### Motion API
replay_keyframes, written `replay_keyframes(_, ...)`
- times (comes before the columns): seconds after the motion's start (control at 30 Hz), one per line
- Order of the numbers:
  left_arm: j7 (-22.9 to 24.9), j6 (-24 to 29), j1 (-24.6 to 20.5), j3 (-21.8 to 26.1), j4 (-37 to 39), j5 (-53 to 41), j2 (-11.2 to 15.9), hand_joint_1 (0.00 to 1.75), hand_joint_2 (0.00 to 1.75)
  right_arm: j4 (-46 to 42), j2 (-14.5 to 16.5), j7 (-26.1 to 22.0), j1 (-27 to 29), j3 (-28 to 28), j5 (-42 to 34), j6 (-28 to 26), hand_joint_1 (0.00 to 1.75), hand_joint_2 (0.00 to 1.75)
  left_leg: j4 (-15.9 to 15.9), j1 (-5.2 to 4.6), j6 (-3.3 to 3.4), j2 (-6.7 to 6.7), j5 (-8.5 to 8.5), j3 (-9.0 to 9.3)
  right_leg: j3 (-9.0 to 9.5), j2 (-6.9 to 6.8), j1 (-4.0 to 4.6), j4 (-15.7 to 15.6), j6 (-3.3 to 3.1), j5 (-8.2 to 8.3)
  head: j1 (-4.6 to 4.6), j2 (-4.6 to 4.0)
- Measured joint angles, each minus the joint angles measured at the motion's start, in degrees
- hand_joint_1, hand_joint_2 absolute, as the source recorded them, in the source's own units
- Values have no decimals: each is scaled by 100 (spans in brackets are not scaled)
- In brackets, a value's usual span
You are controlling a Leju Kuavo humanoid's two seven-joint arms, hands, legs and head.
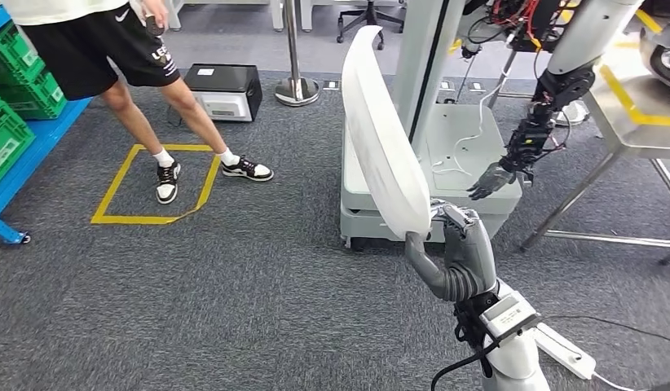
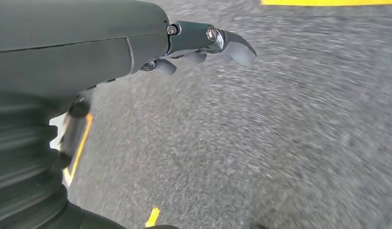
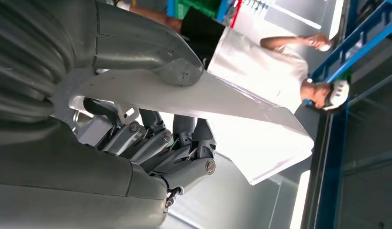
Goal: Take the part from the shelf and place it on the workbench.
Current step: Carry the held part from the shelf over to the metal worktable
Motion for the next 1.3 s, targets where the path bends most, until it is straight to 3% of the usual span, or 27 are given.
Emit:
replay_keyframes(0.07,-96,-38,-23,0,-4,-13,8,0,175,-17,7,3,-4,0,62,1,175,175,71,25,-74,135,-63,-16,424,-215,-46,-751,58,317,2,1)
replay_keyframes(0.13,-140,-49,-41,0,-11,-14,24,0,175,-51,34,7,-11,-1,105,0,175,175,149,21,-172,238,-158,-23,665,-397,-45,-1194,17,439,-7,1)
replay_keyframes(0.17,-151,-50,-50,0,-14,-14,31,0,175,-69,48,10,-13,-2,115,-2,175,175,158,15,-220,290,-190,-9,664,-407,-25,-1212,-40,425,-13,1)
replay_keyframes(0.23,-157,-51,-71,1,-11,-14,21,0,175,-100,58,16,-9,-4,123,-2,175,175,138,36,-301,367,-219,55,646,-265,-10,-1223,-153,433,-23,0)
replay_keyframes(0.3,-159,-52,-81,2,-5,-14,5,0,175,-130,64,18,-6,-3,125,-1,175,175,301,65,-357,147,-379,23,638,-137,-22,-1242,-236,461,-26,0)
replay_keyframes(0.37,-161,-51,-69,2,-1,-14,-3,0,175,-147,83,19,-14,-2,126,-2,175,175,929,70,-362,-205,-764,-245,633,-15,-8,-1251,-296,475,-33,0)
replay_keyframes(0.43,-171,-71,-42,3,1,-49,-4,0,175,-148,104,19,-8,-2,147,-2,175,175,1658,54,-324,-325,-1048,-609,630,139,32,-1251,-328,475,-36,0)
replay_keyframes(0.47,-186,-85,-35,4,3,-84,-7,0,175,-153,110,19,3,-2,164,-2,175,175,1796,43,-293,-341,-1030,-703,631,223,51,-1250,-334,475,-36,0)
replay_keyframes(0.5,-210,-103,-35,4,5,-130,-10,0,175,-166,120,24,14,-2,181,-2,175,175,1707,29,-256,-358,-894,-698,635,306,65,-1250,-337,476,-36,0)
replay_keyframes(0.53,-241,-119,-38,4,8,-176,-13,0,175,-189,134,36,22,-2,195,-2,175,175,1396,11,-213,-411,-666,-589,642,389,72,-1250,-336,477,-35,0)
replay_keyframes(0.6,-303,-140,-50,-1,9,-261,-16,0,175,-248,179,61,46,-3,234,2,175,175,617,-24,-143,-656,-245,-291,647,539,77,-1246,-320,485,-37,0)
replay_keyframes(0.67,-326,-147,-76,-19,7,-357,-16,0,175,-315,223,56,120,-7,308,5,175,175,244,-53,-118,-790,-96,-151,630,665,78,-1247,-274,504,-40,0)
replay_keyframes(0.73,-301,-145,-120,-53,5,-451,-21,0,175,-398,249,37,244,-22,365,16,175,175,202,-59,-94,-680,-68,-124,606,769,75,-1272,-204,538,-39,0)
replay_keyframes(0.77,-282,-142,-140,-71,4,-484,-28,0,175,-438,254,39,299,-38,380,39,175,175,166,-52,-67,-616,-38,-107,582,718,80,-1253,-180,524,-37,0)
replay_keyframes(0.8,-264,-138,-153,-91,2,-505,-36,0,175,-471,260,51,335,-54,393,73,175,175,127,-43,-35,-541,-6,-93,525,594,93,-1158,-160,455,-29,0)
replay_keyframes(0.87,-232,-134,-153,-124,-2,-517,-52,0,175,-505,279,68,378,-83,433,163,175,175,84,-41,11,-373,24,-90,267,240,119,-615,-136,131,-14,0)
replay_keyframes(0.93,-200,-133,-132,-149,-2,-517,-57,0,175,-510,300,58,431,-104,482,228,175,175,95,-51,32,-196,10,-99,-62,80,110,106,-98,-181,-8,0)
replay_keyframes(0.97,-188,-134,-126,-157,-2,-517,-59,0,175,-510,306,48,462,-115,501,248,175,175,104,-52,35,-108,0,-102,-134,51,97,278,-81,-210,-8,0)
replay_keyframes(1.0,-182,-134,-125,-162,-2,-517,-63,0,175,-510,310,42,485,-127,515,263,175,175,115,-50,31,-23,-12,-104,-87,23,84,220,-66,-134,-8,0)
replay_keyframes(1.03,-177,-134,-127,-164,-2,-517,-70,0,175,-512,314,39,498,-137,525,273,175,175,130,-45,22,55,-28,-103,77,-26,72,-63,-56,21,-8,0)
replay_keyframes(1.1,-177,-135,-130,-166,-3,-517,-86,0,175,-519,326,36,505,-150,536,280,175,175,177,-49,-23,187,-75,-102,522,-251,70,-860,-61,305,-9,0)
replay_keyframes(1.17,-178,-135,-133,-167,-7,-517,-92,0,175,-537,347,35,510,-154,537,279,175,175,206,-66,-89,284,-130,-102,716,-382,88,-1235,-118,379,-13,0)
replay_keyframes(1.23,-179,-136,-146,-168,-10,-518,-100,0,175,-557,360,32,519,-162,537,279,175,175,196,-67,-152,386,-158,-52,702,-280,105,-1252,-194,385,-15,0)
replay_keyframes(1.27,-179,-136,-154,-168,-10,-518,-105,0,175,-566,364,30,526,-166,537,279,175,175,216,-55,-189,358,-177,-36,704,-219,98,-1271,-229,402,-15,0)
replay_keyframes(1.3,-179,-137,-158,-168,-9,-519,-113,0,175,-574,372,31,528,-169,537,280,175,175,296,-41,-224,239,-240,-48,707,-158,87,-1290,-264,423,-19,0)
